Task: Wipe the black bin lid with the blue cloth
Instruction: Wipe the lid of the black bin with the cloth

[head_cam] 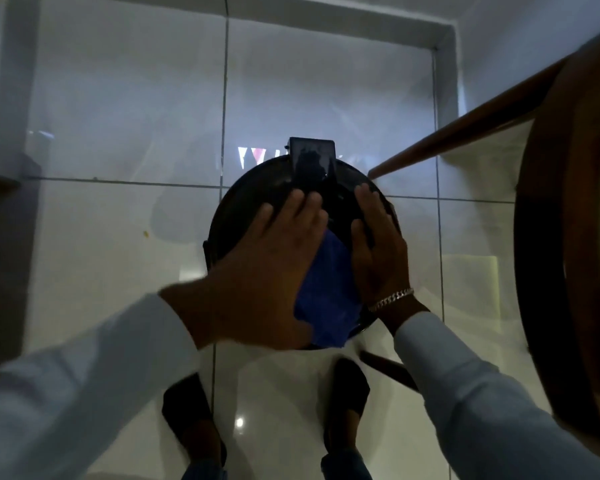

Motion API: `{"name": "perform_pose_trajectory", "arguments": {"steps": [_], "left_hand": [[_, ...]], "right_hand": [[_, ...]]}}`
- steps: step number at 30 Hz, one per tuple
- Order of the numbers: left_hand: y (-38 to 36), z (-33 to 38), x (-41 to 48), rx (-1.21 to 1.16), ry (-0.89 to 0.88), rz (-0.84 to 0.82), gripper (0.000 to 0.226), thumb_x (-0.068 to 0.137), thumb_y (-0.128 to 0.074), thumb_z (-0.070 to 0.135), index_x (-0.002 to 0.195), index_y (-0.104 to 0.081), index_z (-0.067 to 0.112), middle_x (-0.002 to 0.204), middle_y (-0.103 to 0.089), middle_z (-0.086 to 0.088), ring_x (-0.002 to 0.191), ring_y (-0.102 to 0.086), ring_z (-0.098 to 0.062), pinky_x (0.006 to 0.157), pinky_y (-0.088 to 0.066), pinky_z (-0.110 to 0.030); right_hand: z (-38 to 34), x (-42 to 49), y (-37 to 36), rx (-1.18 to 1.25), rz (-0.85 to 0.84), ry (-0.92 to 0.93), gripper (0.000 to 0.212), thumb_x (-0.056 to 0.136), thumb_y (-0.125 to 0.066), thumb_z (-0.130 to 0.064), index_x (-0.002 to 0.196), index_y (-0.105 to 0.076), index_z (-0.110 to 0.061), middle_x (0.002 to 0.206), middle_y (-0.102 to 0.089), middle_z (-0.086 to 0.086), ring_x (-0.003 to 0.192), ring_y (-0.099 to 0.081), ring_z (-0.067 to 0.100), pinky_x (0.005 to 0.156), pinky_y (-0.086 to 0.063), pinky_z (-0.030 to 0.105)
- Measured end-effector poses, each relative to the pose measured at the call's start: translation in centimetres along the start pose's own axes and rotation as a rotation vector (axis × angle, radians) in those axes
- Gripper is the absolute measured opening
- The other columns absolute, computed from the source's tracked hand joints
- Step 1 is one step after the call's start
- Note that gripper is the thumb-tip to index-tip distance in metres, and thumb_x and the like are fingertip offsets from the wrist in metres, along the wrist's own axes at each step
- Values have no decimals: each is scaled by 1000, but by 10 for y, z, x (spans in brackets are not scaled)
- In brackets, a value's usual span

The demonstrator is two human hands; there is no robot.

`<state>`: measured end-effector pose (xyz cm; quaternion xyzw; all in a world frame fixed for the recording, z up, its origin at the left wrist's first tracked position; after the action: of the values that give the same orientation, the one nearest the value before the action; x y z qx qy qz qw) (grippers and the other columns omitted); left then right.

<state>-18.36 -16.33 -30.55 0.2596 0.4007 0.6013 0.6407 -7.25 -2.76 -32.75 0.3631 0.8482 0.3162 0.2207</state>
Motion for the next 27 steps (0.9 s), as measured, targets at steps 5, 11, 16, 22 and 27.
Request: {"name": "perform_pose_trajectory", "arguments": {"steps": [5,11,16,22,27], "left_hand": [[-57,32,4,161,94,50,111,73,-47,77,154,-5,14,165,-5,-9,152,4,-30,121,2,-58],[-89,19,-18,119,93,344,68,87,-51,46,146,-38,16,157,-36,-6,150,-21,-27,121,-8,-58],[-77,19,-37,-160,322,603,61,87,-52,31,144,-37,12,154,-36,-8,150,-21,-30,119,-15,-62],[-36,-9,16,-417,758,836,75,88,-53,45,149,-30,8,157,-33,-12,150,-20,-32,121,-17,-57],[-58,-12,1,25,445,512,79,83,-60,50,148,-32,13,159,-27,-12,150,-14,-37,118,-13,-62]], "right_hand": [[8,2,-4,86,47,0,45,91,-36,-14,135,-43,-8,146,-35,0,142,-28,26,114,-28,58],[19,2,-11,149,117,56,41,91,-43,-13,131,-49,-5,144,-45,10,141,-28,21,118,-22,54],[30,-3,-23,-153,188,217,45,94,-37,-22,136,-43,-8,147,-40,11,141,-26,22,118,-21,42],[32,-2,-26,-224,209,224,46,94,-36,-22,137,-42,-8,147,-42,13,142,-27,25,117,-25,49],[35,1,-25,-201,182,201,47,93,-35,-22,138,-40,-10,148,-40,12,142,-25,23,117,-25,50]]}}
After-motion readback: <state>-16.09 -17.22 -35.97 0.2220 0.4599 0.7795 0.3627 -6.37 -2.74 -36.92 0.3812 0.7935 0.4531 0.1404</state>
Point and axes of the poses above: each hand's wrist, its own x-axis towards the middle knuckle, its own y-axis out of the back of the hand, z = x × y, the point moved 2 cm from there along x, towards the middle knuckle
